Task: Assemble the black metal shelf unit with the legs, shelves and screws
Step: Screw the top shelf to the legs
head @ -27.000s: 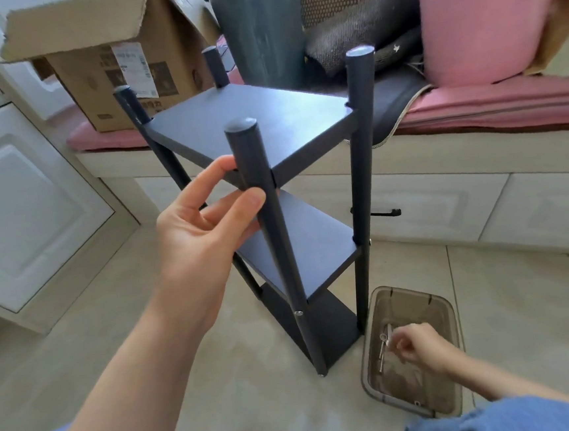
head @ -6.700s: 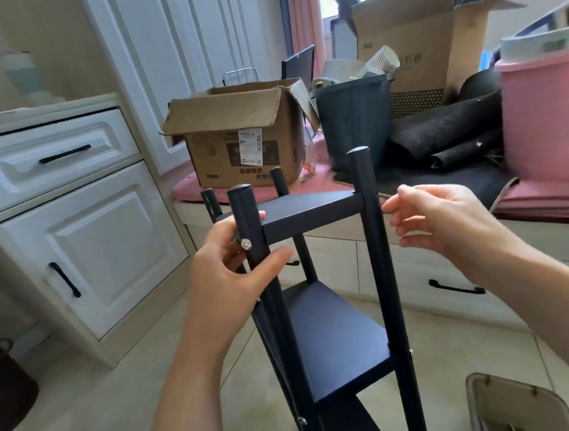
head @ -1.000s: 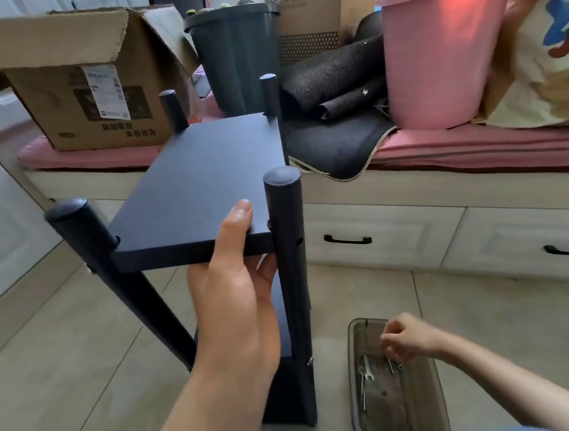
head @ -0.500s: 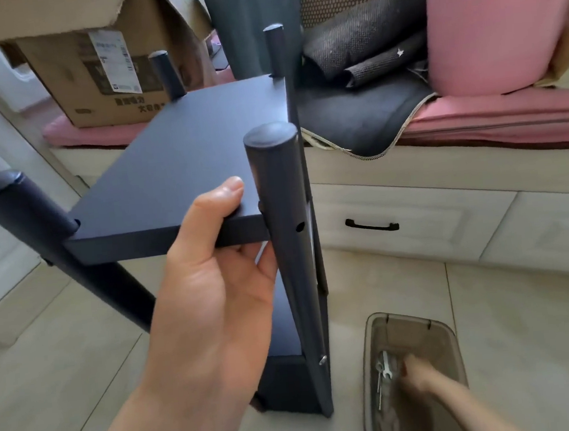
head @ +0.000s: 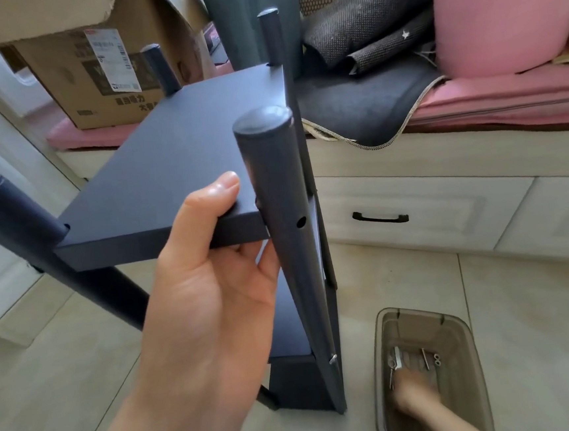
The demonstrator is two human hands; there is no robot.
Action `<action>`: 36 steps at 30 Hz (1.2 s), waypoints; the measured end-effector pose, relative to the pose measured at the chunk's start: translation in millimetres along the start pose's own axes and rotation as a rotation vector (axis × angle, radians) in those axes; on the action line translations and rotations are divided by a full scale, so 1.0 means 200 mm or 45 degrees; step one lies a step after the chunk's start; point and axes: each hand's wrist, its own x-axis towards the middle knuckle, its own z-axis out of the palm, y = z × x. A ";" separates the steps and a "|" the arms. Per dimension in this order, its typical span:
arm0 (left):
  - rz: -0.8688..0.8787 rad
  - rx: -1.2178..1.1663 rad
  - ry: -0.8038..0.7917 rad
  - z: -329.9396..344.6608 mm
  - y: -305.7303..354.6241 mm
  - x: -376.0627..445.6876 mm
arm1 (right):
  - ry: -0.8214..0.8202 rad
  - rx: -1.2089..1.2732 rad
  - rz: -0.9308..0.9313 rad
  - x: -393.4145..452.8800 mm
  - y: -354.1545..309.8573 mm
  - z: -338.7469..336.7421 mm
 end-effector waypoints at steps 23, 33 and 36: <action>-0.112 -0.008 -0.033 -0.07 -0.03 0.05 | 0.245 0.541 -0.639 -1.00 -0.20 -1.16; -0.247 -0.045 -0.036 -0.07 0.02 0.02 | 0.818 1.182 -1.103 -1.87 -0.51 -1.25; -0.248 -0.070 -0.034 -0.08 0.02 0.04 | 0.906 1.256 -1.128 -1.89 -0.51 -1.23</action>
